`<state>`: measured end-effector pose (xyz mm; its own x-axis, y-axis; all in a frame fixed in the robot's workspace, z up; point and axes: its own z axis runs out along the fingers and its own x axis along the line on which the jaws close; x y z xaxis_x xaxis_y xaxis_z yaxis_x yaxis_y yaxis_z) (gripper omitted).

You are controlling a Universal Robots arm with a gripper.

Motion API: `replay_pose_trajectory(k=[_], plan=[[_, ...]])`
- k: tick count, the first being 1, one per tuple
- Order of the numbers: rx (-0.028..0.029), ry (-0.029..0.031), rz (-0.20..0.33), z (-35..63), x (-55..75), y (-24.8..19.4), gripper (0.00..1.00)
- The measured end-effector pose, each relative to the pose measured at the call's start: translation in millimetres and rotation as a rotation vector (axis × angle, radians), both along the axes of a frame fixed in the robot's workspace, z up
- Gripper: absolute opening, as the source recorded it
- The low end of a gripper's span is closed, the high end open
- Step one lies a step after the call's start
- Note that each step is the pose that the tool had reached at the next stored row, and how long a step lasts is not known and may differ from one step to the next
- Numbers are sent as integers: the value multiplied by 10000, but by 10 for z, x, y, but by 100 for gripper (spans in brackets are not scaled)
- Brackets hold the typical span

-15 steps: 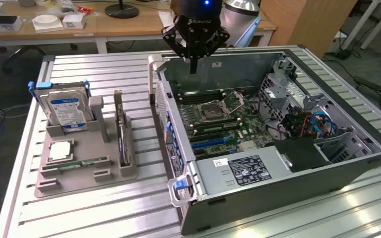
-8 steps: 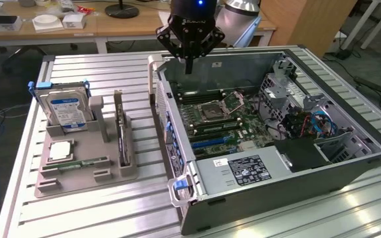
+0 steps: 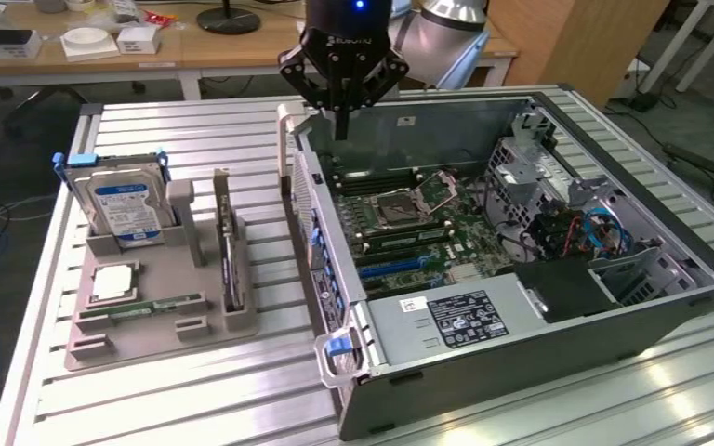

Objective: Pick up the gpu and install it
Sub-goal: 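Reach for the gpu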

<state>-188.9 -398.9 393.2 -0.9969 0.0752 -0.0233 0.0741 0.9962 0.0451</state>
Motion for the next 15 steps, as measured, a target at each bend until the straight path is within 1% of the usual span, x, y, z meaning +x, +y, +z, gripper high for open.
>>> replay_pose_trajectory(k=[15], plan=[[0,0,-2,-1,-289,0,10]])
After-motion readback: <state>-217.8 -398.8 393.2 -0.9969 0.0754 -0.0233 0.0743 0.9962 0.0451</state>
